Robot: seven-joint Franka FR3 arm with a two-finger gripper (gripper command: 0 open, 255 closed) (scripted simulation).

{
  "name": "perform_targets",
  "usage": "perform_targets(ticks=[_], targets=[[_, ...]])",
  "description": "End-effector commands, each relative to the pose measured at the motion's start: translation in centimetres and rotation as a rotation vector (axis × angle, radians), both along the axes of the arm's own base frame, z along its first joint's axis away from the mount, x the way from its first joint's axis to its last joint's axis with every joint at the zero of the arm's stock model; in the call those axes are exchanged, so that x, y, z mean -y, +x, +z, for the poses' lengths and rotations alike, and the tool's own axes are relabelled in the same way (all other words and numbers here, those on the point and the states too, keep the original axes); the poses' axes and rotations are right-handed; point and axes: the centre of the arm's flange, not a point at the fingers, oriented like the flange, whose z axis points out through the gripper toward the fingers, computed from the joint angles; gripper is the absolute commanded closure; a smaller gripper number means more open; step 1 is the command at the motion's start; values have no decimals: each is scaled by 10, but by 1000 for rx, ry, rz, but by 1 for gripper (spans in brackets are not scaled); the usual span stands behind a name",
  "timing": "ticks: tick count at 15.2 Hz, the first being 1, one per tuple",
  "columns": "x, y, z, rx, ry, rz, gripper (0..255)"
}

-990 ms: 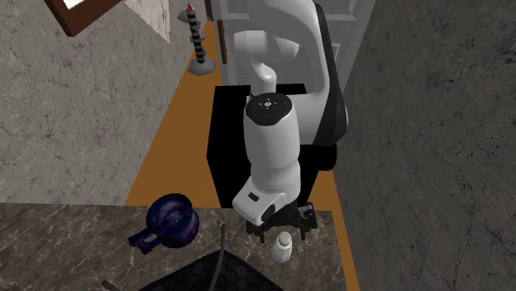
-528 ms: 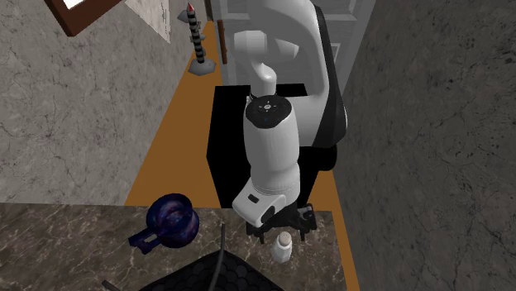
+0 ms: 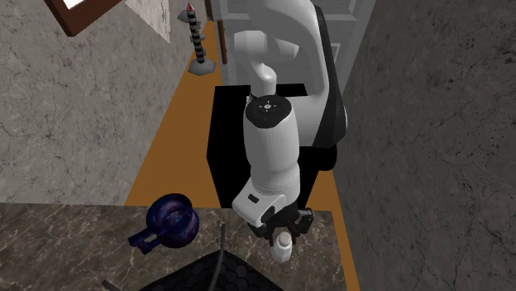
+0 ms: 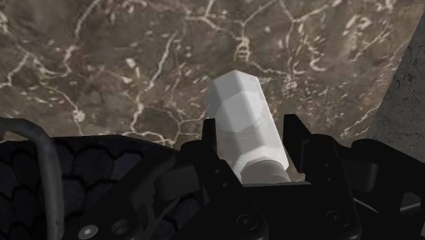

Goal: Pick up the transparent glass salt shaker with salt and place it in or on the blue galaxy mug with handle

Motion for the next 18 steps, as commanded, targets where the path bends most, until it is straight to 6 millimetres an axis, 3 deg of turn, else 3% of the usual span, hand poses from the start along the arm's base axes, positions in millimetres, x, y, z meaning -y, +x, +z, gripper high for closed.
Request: perform_targets(ticks=[1,18], targets=[[0,0,0,-1,0,0,255],[0,0,84,-1,0,0,255]])
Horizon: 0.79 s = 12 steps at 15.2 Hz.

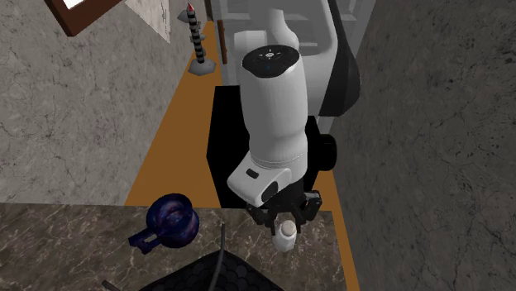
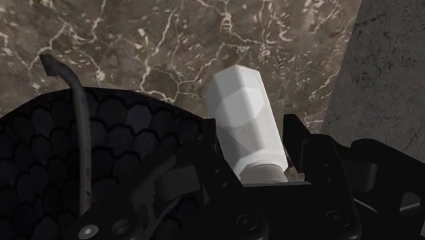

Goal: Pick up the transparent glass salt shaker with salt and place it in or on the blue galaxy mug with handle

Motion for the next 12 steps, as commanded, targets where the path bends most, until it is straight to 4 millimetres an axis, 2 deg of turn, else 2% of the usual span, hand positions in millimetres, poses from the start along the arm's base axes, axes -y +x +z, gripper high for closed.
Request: perform_targets(ticks=[1,12], targets=[[0,-1,11,0,0,0,255],[0,-1,69,0,0,0,255]])
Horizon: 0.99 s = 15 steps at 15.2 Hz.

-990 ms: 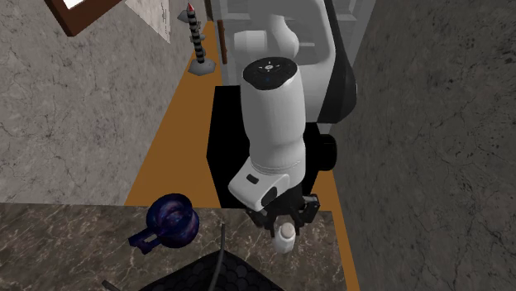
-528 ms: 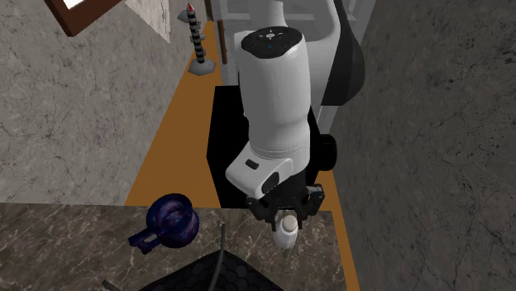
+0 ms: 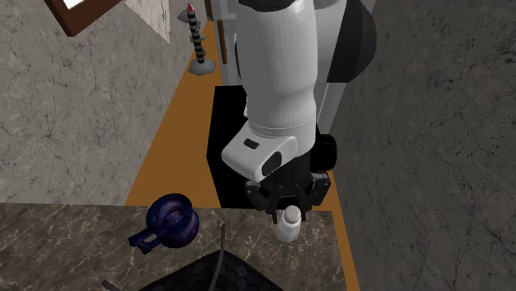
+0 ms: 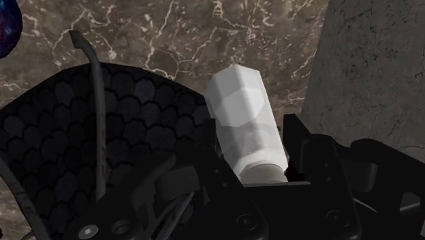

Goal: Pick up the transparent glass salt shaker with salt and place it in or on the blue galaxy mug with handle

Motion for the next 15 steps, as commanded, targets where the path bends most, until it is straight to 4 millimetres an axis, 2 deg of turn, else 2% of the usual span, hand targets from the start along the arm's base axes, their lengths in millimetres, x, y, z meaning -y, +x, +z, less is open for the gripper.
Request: perform_targets(ticks=[1,5,15], targets=[[0,0,10,0,0,0,255],[0,0,29,0,0,0,255],[129,-26,36,0,0,0,255]])
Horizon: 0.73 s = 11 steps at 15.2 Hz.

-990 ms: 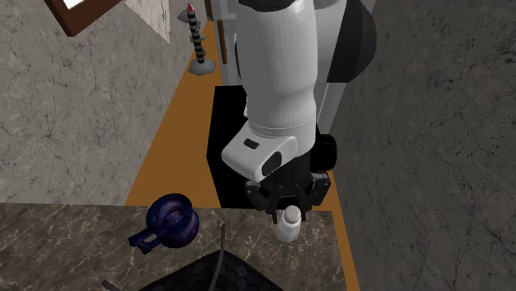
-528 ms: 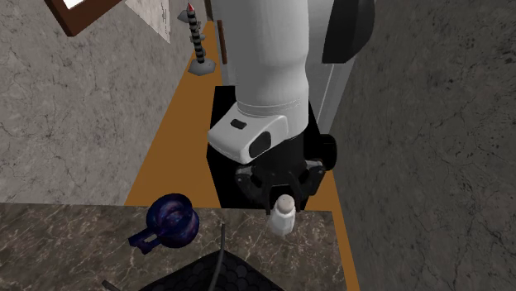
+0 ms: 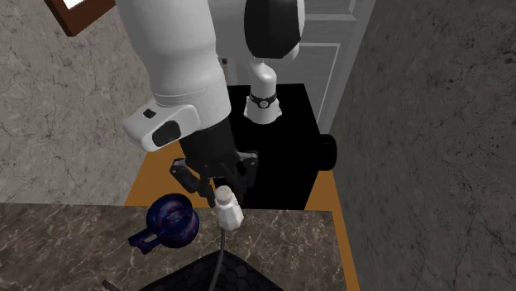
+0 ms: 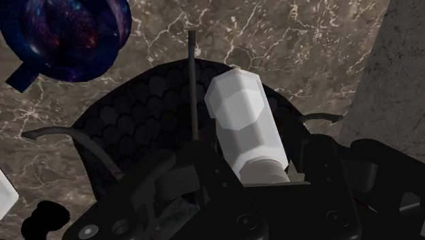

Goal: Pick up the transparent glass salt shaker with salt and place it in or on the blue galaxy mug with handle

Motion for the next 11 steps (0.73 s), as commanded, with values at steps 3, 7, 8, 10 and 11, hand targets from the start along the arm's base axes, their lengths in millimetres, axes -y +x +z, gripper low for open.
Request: perform_targets(ticks=[3,7,8,10,11], targets=[[54,-11,5,1,0,2,255],[106,-21,8,1,0,2,255],[118,-24,8,1,0,2,255],[144,-29,10,1,0,2,255],[157,-31,11,1,0,2,255]])
